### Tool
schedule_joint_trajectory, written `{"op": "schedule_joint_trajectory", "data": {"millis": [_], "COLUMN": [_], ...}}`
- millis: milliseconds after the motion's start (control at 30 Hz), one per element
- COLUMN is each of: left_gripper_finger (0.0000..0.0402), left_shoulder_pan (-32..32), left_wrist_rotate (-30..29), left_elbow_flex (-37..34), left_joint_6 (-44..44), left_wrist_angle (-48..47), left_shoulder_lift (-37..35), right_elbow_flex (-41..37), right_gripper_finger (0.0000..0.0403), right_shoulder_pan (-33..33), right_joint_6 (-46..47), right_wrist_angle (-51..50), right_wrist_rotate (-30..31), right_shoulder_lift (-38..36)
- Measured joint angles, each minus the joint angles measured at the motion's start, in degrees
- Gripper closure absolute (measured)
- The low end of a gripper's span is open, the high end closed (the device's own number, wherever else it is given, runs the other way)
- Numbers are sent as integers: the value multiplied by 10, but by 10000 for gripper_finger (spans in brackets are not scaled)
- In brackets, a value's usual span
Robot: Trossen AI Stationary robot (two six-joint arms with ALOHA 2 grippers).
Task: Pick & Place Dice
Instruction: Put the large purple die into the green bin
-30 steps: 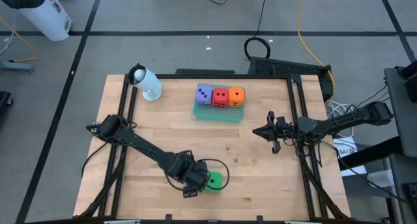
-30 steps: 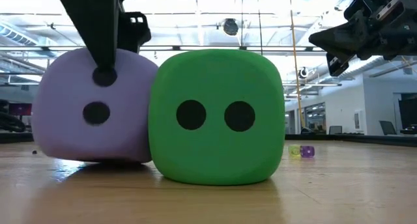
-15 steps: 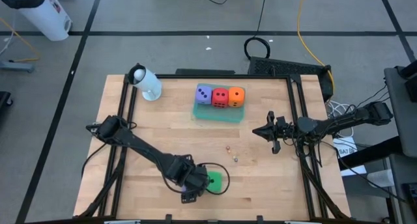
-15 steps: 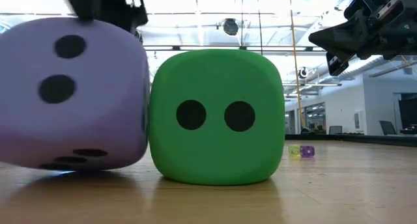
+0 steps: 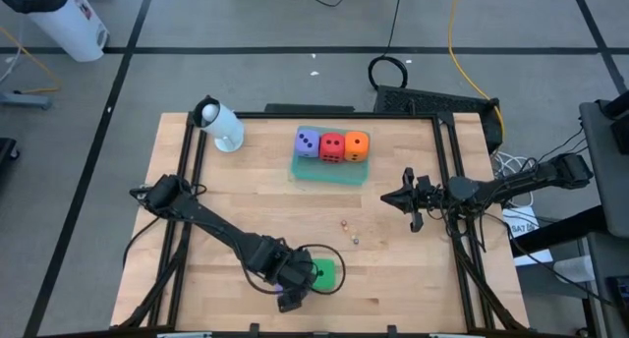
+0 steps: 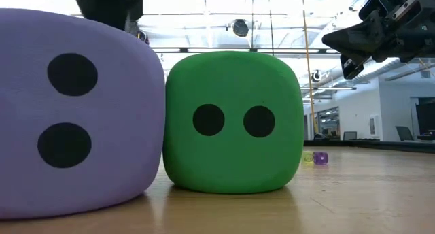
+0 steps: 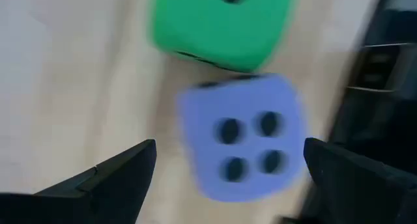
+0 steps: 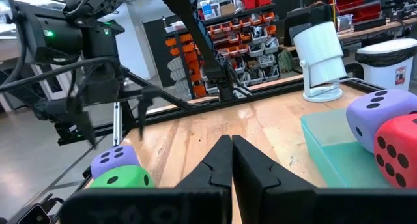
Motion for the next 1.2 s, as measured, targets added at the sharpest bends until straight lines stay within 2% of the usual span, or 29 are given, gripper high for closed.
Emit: {"op": "schedule_joint_trajectory", "data": {"millis": [100,367,533,733,1200], "left_gripper_finger": [5,4,4,4,4], "left_shoulder_pan": [-3,-11,-19,-29,-33], "left_wrist_rotate": [14,-24,-13,-7,0], "left_elbow_flex": [0,0,0,1,3], "left_joint_6": [-18,-41,-54,-44,-9], "left_wrist_angle": [15,4,20,54,6], "left_shoulder_lift": [0,3,25,52,79], "right_elbow_flex": [0,0,1,1,1], "right_gripper_finger": [403,403,403,403,403], "right_shoulder_pan": [0,0,0,0,0], "right_joint_6": [0,0,0,-2,30], "right_wrist_angle": [0,-2,-17,-17,-23], "right_wrist_rotate": [0,-2,-2,-2,-2], "right_shoulder_lift": [0,0,0,0,0]}}
